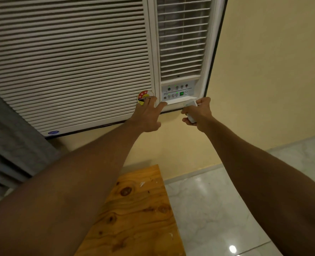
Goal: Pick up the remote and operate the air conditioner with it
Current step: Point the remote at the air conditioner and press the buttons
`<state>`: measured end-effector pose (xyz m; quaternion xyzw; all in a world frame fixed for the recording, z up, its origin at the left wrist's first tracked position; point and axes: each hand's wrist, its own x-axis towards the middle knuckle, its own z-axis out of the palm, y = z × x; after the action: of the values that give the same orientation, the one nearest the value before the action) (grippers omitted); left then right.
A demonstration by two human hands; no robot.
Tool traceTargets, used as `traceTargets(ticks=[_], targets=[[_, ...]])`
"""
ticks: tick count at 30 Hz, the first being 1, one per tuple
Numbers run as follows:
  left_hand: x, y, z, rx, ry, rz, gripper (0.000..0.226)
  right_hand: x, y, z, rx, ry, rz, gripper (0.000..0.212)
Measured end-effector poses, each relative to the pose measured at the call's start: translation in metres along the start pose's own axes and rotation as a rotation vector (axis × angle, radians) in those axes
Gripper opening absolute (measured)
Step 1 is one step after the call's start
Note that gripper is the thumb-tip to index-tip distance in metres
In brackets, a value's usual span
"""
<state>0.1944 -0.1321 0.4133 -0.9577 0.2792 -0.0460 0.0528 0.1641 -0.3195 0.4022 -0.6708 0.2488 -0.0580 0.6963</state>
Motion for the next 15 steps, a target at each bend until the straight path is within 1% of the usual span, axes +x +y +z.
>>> traceTargets(ticks=[3, 6, 9, 12, 15], targets=[[-0.01, -0.009, 0.011, -0.034, -0.043, -0.031, 0.077, -0.005, 0.01, 0.015, -0.042, 0.047, -0.022, 0.052], [-0.021, -0.019, 0.027, -0.047, -0.065, -0.065, 0.076, -0.008, 0.024, 0.031, -0.087, 0.079, -0.053, 0.051], [-0.034, -0.027, 0.048, -0.053, -0.098, -0.103, 0.076, -0.011, 0.044, 0.049, -0.265, 0.091, -0.074, 0.051], [-0.049, -0.034, 0.071, -0.086, -0.137, -0.122, 0.076, -0.015, 0.067, 0.067, -0.495, 0.134, -0.09, 0.062], [-0.063, -0.042, 0.091, -0.11, -0.163, -0.142, 0.076, -0.02, 0.091, 0.082, -0.586, 0.124, -0.072, 0.064]])
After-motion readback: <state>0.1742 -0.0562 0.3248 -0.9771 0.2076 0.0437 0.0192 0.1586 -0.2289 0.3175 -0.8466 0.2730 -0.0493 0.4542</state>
